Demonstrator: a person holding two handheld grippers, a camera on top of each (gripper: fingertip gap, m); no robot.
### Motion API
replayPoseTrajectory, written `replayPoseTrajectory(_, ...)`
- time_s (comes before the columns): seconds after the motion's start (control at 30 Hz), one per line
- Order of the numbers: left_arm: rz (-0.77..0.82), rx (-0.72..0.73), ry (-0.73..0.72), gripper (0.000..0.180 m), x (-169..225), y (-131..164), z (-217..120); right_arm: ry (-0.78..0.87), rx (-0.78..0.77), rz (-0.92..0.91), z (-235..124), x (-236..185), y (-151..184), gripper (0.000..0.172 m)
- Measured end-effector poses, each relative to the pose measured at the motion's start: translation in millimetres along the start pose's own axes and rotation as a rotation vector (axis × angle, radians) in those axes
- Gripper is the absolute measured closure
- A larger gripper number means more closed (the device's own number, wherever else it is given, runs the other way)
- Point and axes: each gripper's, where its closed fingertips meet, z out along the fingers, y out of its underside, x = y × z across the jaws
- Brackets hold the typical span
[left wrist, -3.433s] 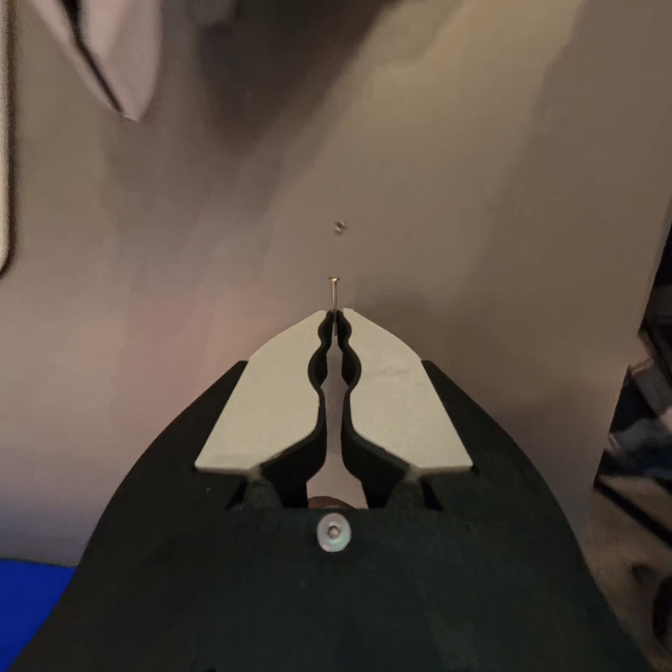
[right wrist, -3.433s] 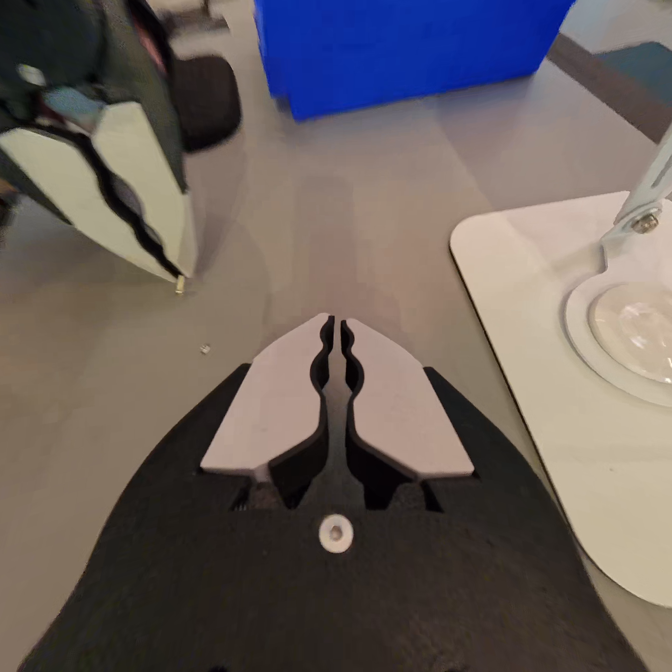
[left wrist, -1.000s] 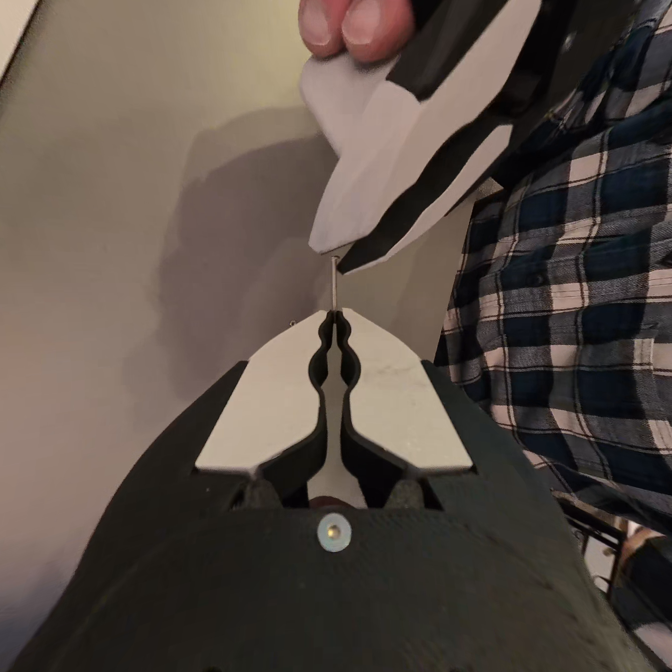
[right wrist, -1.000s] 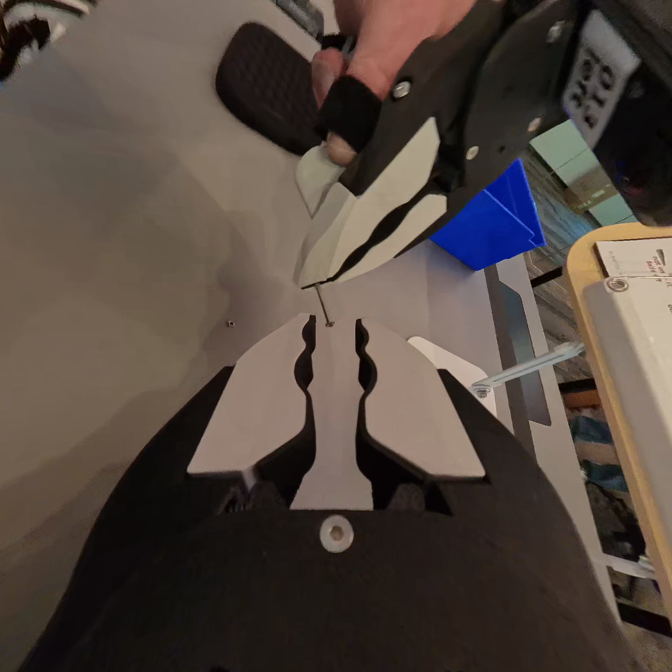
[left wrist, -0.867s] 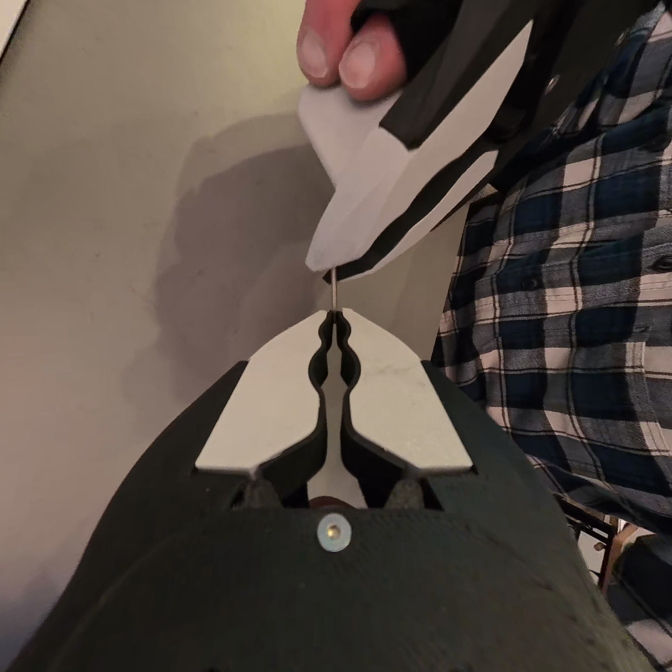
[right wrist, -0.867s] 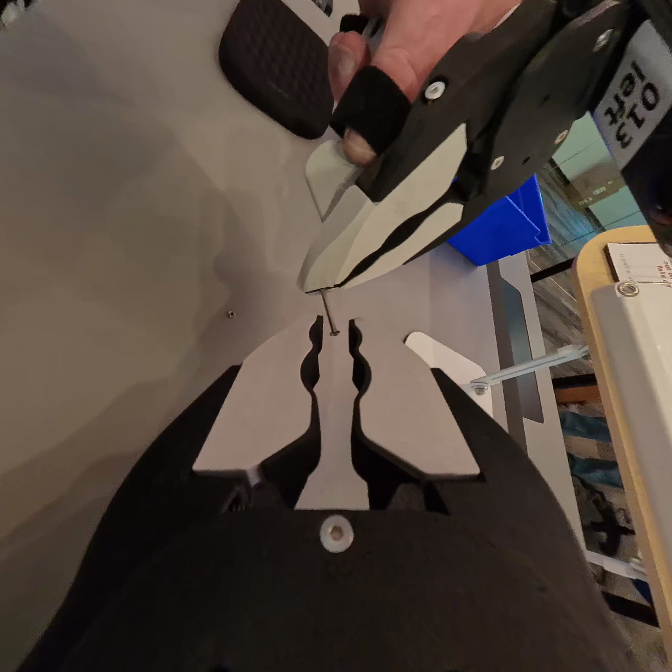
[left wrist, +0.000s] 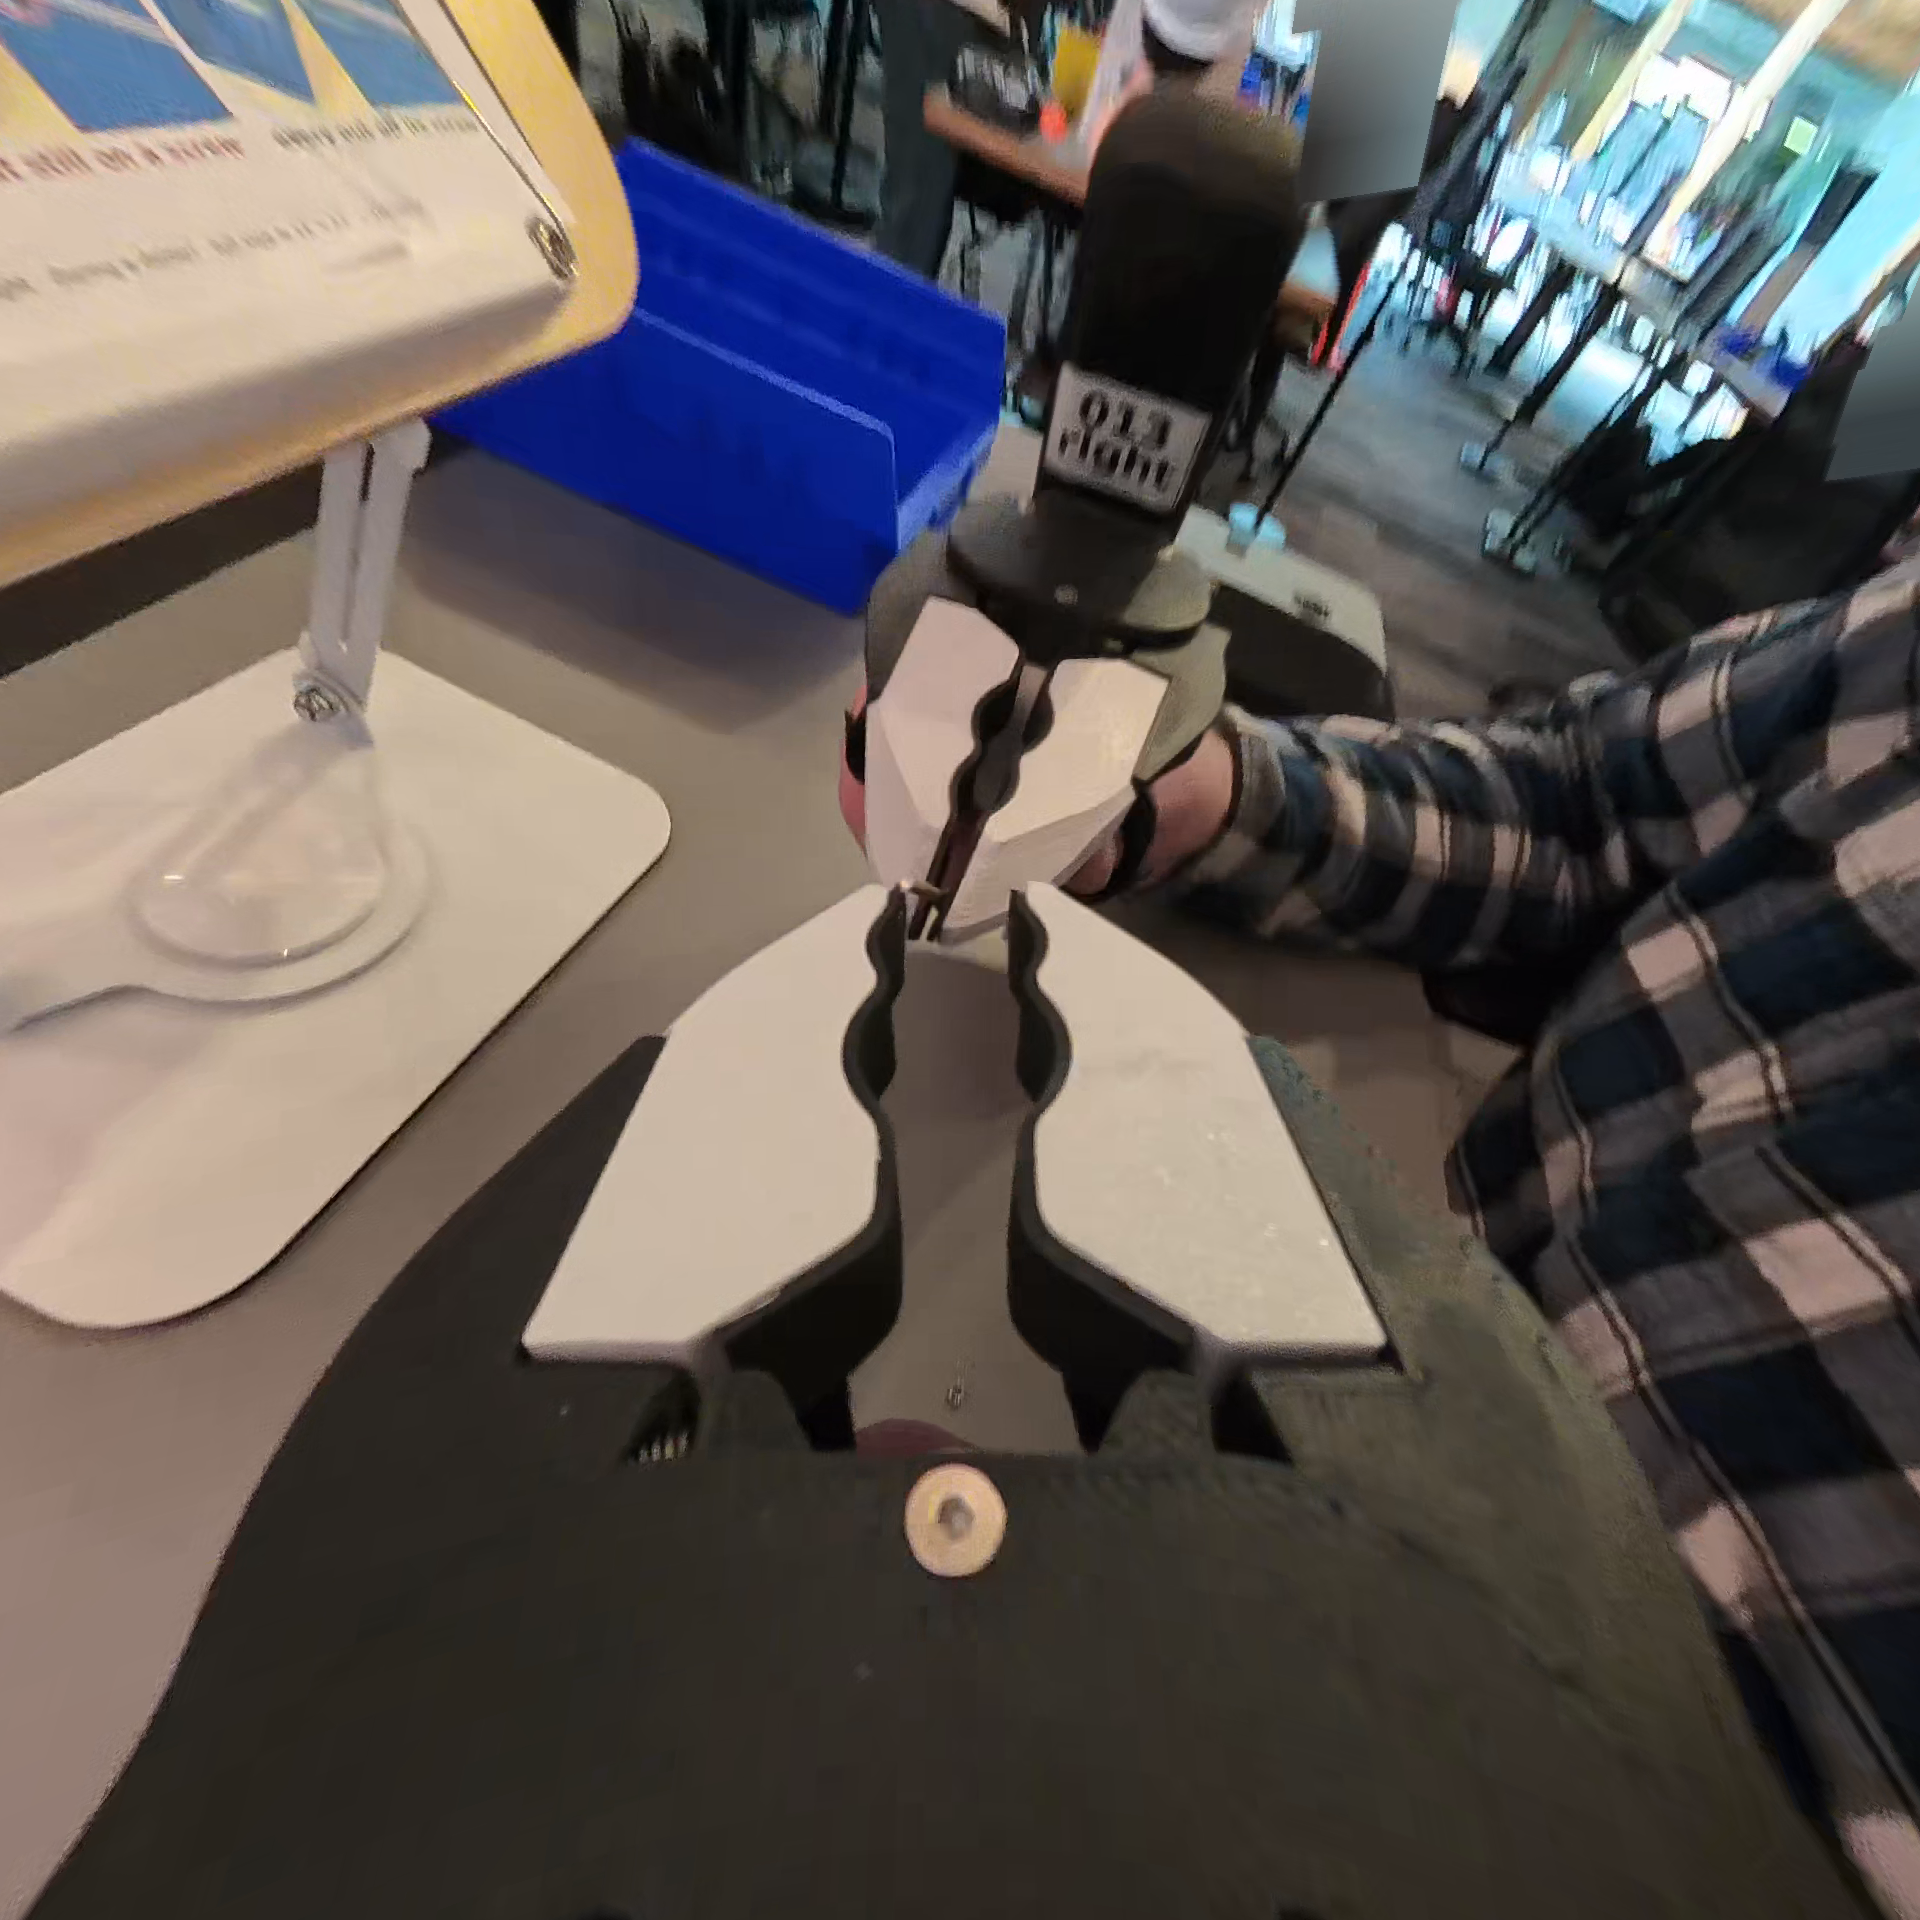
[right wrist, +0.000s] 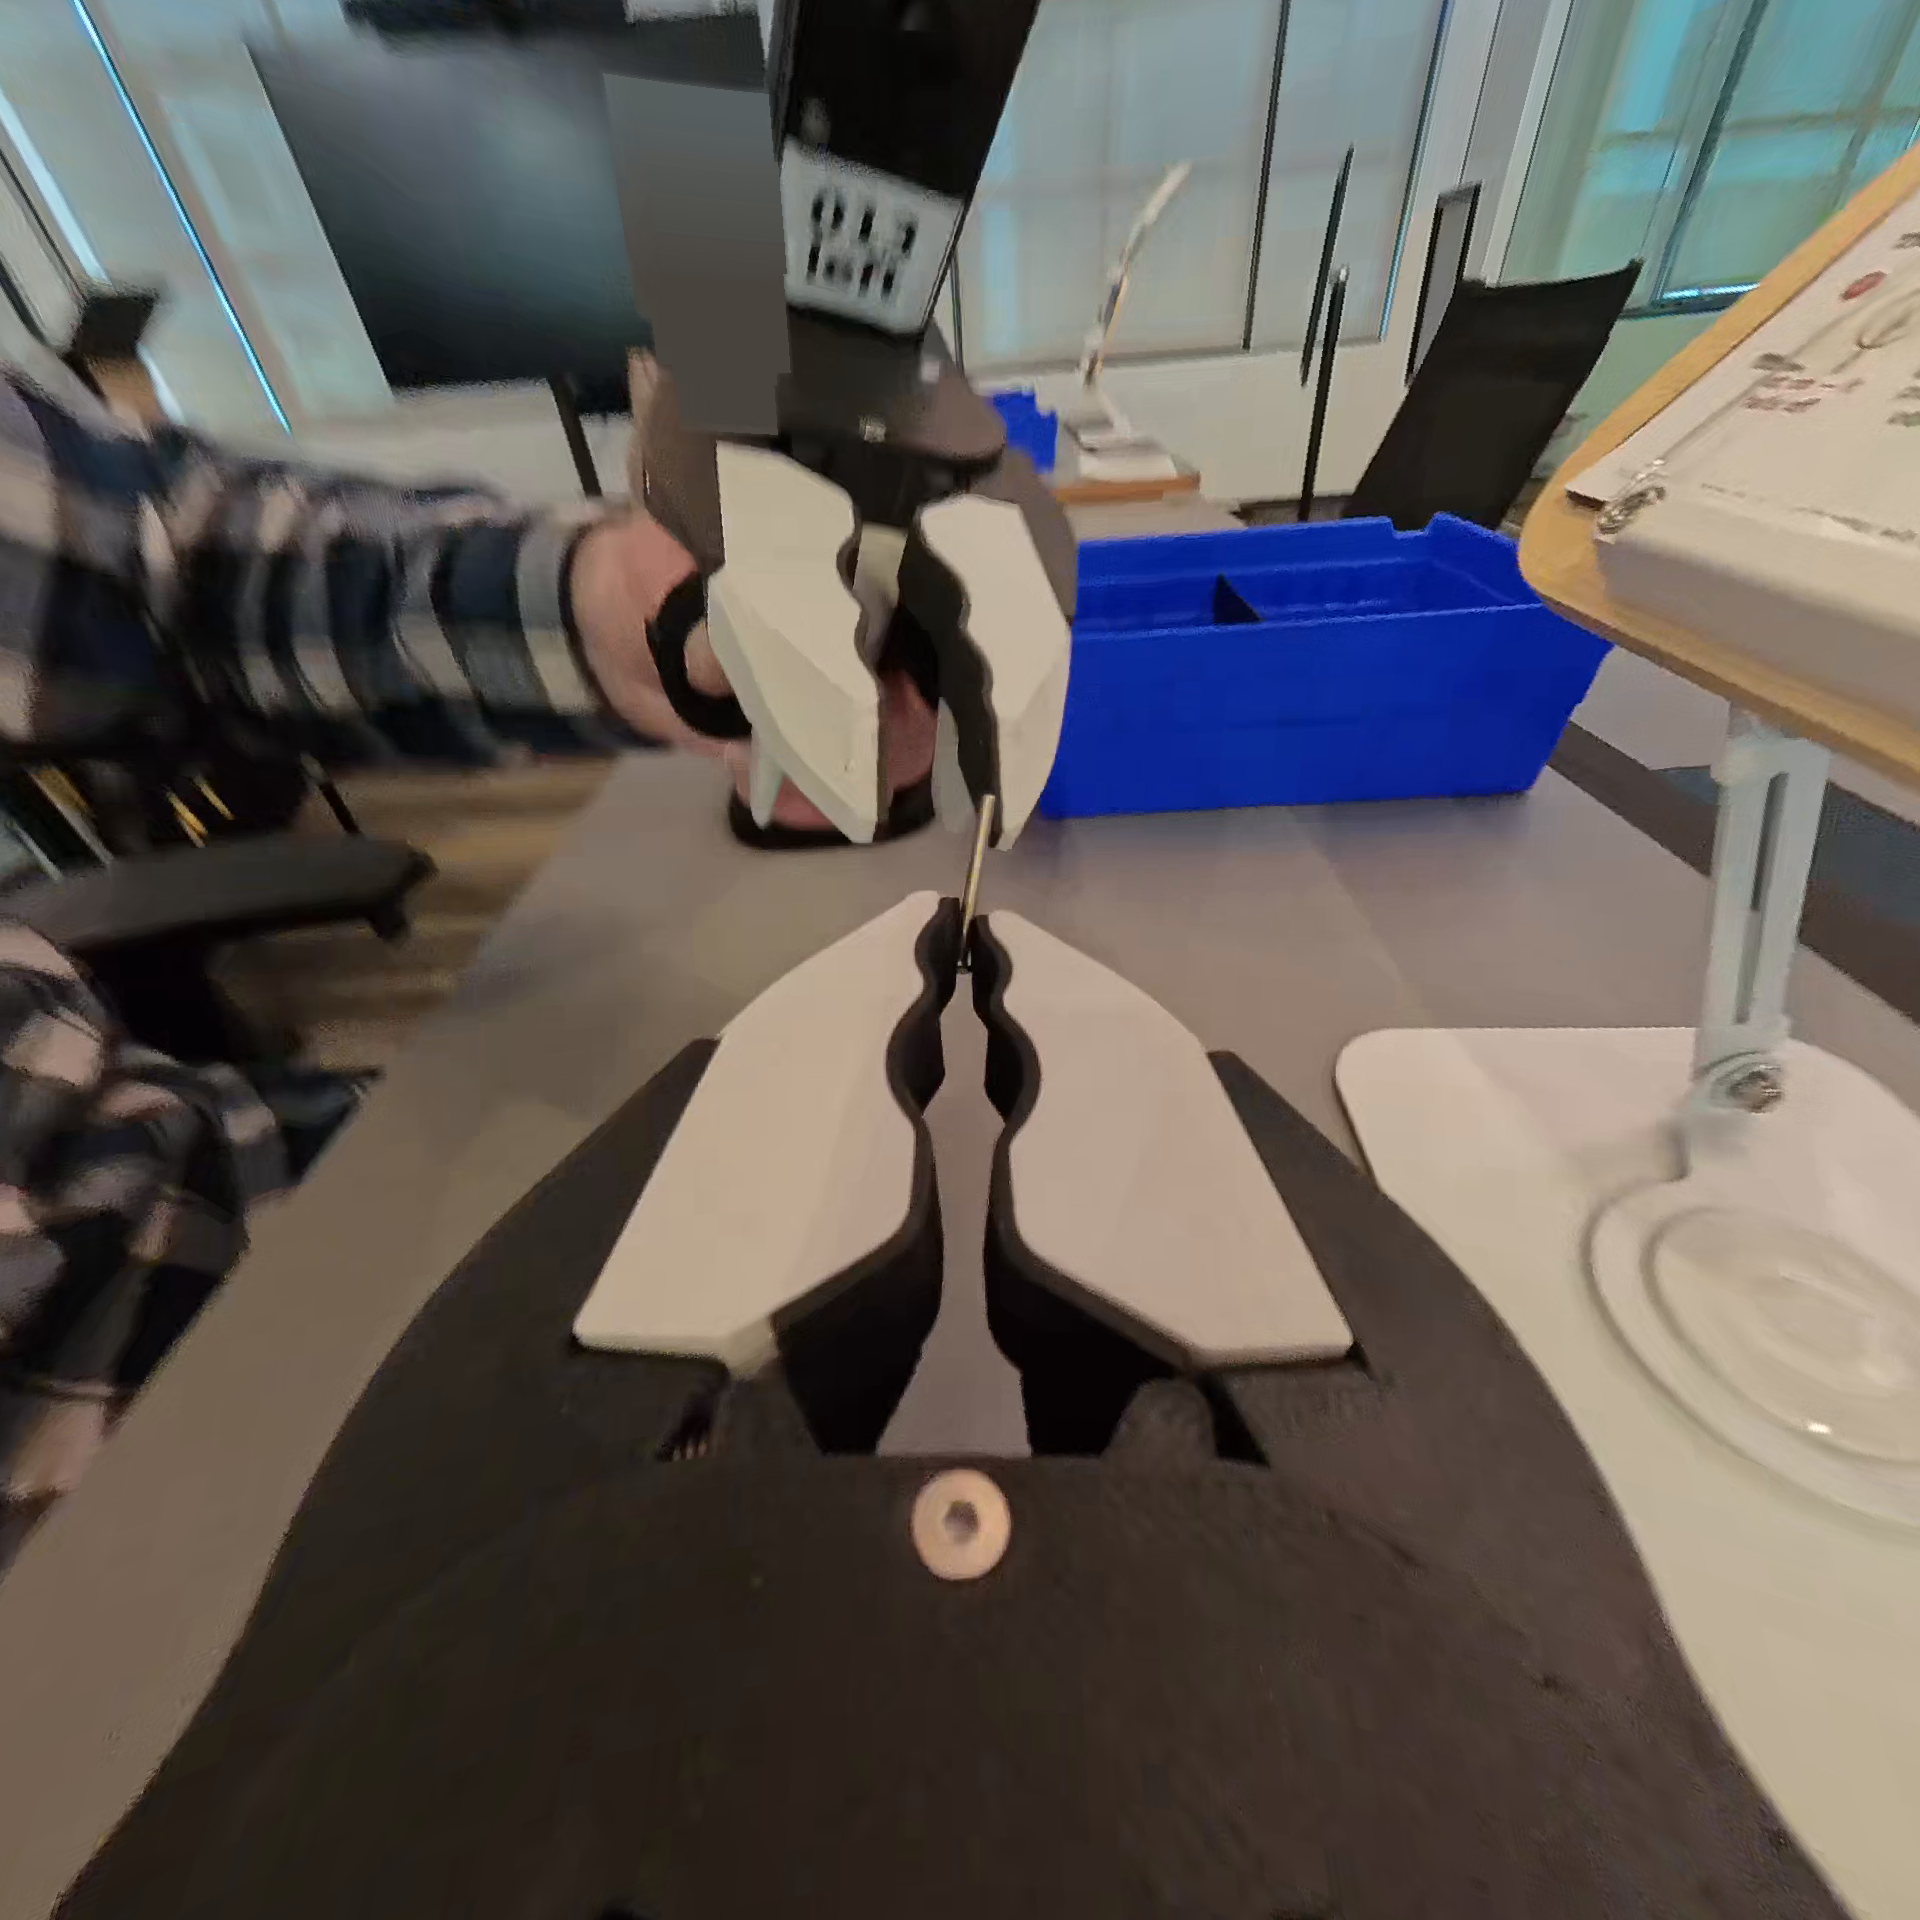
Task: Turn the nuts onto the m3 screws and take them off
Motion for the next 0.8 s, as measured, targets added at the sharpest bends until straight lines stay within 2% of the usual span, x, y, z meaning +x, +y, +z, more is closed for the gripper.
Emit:
replayPoseTrajectory(0.1, -0.036, 0.157, -0.005, 0.163, -4, -10, 3, -0.043, 0.105, 0.095, -3, 1, -8, 0.169)
replayPoseTrajectory(0.27, -0.048, 0.295, -0.012, 0.161, -5, -19, 9, -0.090, 0.206, 0.164, -6, -1, -16, 0.169)
replayPoseTrajectory(0.33, -0.049, 0.334, -0.007, 0.166, -3, -23, 12, -0.095, 0.257, 0.200, -9, 1, -20, 0.169)
replayPoseTrajectory(0.43, -0.054, 0.354, 0.004, 0.172, -2, -24, 16, -0.101, 0.301, 0.235, -13, 5, -23, 0.169)
replayPoseTrajectory(0.8, -0.088, 0.386, 0.036, 0.178, -2, -27, 20, -0.102, 0.309, 0.228, -11, 3, -23, 0.169)
